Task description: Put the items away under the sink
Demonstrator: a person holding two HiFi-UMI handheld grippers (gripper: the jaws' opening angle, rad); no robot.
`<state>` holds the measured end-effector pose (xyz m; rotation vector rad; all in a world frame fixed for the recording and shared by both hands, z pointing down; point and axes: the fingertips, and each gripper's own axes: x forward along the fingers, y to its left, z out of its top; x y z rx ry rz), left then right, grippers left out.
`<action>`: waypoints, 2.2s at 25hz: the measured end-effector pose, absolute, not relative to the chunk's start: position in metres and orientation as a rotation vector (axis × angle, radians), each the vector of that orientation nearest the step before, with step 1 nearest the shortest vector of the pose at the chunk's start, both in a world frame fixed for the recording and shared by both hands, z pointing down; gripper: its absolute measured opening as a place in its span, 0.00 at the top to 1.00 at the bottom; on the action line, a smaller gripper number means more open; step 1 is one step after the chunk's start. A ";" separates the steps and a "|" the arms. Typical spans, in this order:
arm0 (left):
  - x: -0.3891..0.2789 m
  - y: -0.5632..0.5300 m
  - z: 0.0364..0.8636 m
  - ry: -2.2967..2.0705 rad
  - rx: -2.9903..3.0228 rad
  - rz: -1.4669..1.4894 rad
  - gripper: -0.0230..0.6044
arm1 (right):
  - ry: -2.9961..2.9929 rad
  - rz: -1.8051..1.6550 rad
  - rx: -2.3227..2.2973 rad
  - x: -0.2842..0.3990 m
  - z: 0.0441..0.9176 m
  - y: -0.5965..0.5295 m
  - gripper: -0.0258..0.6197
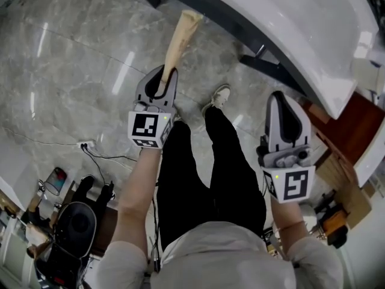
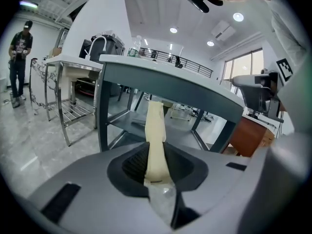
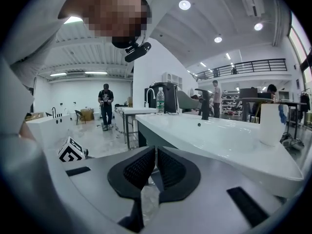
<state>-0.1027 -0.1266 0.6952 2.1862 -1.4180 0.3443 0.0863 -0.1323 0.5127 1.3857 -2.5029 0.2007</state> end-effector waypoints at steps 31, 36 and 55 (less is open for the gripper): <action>0.023 -0.243 0.800 -1.254 2.373 0.443 0.83 | -2.533 0.130 1.521 0.143 0.621 -0.140 0.90; 0.039 -0.267 0.809 -1.235 2.398 0.472 0.83 | -2.530 0.144 1.536 0.149 0.634 -0.144 0.90; 0.084 -0.340 0.830 -1.285 2.392 0.471 0.82 | -2.453 0.118 1.509 0.165 0.656 -0.153 0.90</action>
